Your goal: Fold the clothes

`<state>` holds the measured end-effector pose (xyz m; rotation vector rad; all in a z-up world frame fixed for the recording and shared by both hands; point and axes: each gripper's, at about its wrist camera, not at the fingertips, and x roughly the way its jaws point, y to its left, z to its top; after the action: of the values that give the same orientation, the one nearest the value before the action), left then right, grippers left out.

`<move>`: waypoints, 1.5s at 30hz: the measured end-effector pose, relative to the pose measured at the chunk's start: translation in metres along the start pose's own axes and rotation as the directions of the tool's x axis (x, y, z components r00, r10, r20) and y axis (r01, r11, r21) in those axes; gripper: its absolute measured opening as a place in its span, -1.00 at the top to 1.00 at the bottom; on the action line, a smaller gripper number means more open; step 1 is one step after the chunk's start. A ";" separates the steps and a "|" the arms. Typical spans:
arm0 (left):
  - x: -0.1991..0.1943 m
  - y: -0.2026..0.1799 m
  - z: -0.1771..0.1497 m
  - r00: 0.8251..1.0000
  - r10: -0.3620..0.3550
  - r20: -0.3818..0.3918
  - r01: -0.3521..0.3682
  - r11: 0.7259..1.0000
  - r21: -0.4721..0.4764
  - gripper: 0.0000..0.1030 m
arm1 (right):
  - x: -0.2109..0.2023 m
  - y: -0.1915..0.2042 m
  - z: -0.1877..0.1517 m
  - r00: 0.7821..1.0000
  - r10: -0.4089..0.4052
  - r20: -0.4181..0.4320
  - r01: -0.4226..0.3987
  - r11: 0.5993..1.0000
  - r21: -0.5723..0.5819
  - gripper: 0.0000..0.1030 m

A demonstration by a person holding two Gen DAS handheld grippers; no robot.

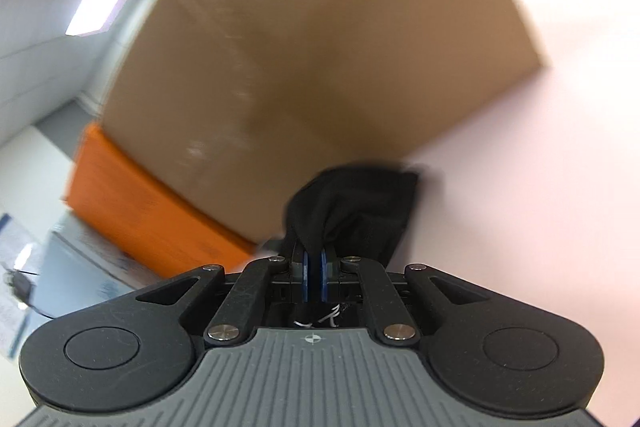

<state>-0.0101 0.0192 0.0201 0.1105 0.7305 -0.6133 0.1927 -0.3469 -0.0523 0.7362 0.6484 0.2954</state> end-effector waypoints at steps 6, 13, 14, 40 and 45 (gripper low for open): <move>-0.003 0.009 0.009 0.994 0.101 0.051 -0.099 0.994 -0.040 -0.33 | -0.018 -0.043 -0.020 0.999 -0.046 -0.001 0.045 0.992 0.119 0.85; 0.029 -0.020 0.035 0.973 0.211 0.096 -0.225 0.957 0.183 -0.75 | -0.025 -0.052 -0.018 0.998 -0.047 0.049 0.040 0.989 0.142 0.10; 0.039 -0.025 0.035 0.969 0.236 0.068 -0.245 0.942 0.228 -0.75 | -0.022 -0.053 -0.018 0.998 -0.049 0.036 0.044 0.989 0.142 0.09; -0.115 0.075 -0.089 0.868 0.463 -0.178 -0.488 0.731 -0.477 0.73 | 0.067 0.228 0.006 0.815 0.488 -0.312 -0.564 0.792 -0.235 -0.11; -0.124 0.075 -0.122 0.902 0.403 -0.154 -0.411 0.693 -0.592 0.33 | 0.059 0.181 0.000 0.881 0.373 -0.292 -0.441 0.871 -0.217 -0.28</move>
<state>-0.1116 0.1774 0.0016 -0.3282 0.8540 0.0801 0.2324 -0.1907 0.0486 0.5642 0.6588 0.8662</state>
